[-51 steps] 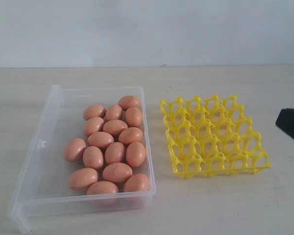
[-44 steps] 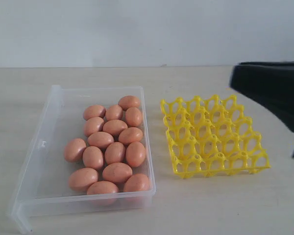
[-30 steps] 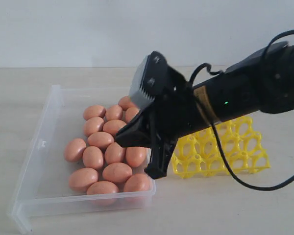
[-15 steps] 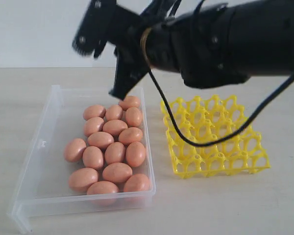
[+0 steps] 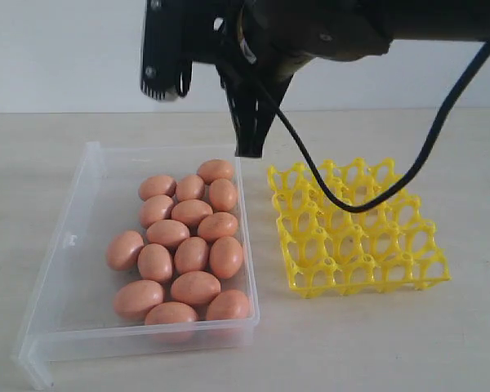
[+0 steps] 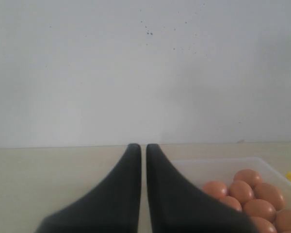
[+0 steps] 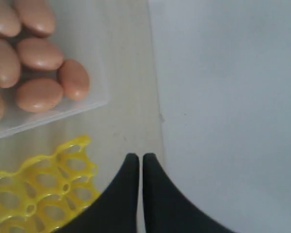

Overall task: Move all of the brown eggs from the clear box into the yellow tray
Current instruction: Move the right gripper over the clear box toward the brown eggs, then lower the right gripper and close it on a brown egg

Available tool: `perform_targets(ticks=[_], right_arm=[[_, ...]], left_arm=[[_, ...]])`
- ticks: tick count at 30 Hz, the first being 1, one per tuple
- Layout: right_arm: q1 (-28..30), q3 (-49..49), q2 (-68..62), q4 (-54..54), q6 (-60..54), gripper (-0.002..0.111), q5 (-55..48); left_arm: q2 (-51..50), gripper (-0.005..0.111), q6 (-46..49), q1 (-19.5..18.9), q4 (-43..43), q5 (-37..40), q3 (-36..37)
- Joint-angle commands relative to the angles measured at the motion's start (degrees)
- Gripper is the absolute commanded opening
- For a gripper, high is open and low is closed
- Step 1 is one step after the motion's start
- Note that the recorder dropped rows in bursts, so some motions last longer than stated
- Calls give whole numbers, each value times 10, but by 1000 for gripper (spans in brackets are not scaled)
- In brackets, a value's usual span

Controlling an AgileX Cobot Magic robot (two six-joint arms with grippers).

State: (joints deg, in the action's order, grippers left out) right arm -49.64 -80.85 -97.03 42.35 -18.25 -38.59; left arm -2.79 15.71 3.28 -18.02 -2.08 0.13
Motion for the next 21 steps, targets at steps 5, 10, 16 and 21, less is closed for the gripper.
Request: perform_targets(ticks=[5,10,16,21], right_arm=[[35,-114,-77,-209,144,0,-162],[75,-188,-165,-554,-108,0,-314],[47,-189,-215,-577,-220,25,-314],[38,-193,-240,-541,16,47,-220]], left_arm=[[-2,4,3,2,-3,-9,-1],[-2,4,3,2,-3,-9,-1],[-2,4,3,2,-3,-9,-1],[-2,4,3,2,-3,-9,-1]])
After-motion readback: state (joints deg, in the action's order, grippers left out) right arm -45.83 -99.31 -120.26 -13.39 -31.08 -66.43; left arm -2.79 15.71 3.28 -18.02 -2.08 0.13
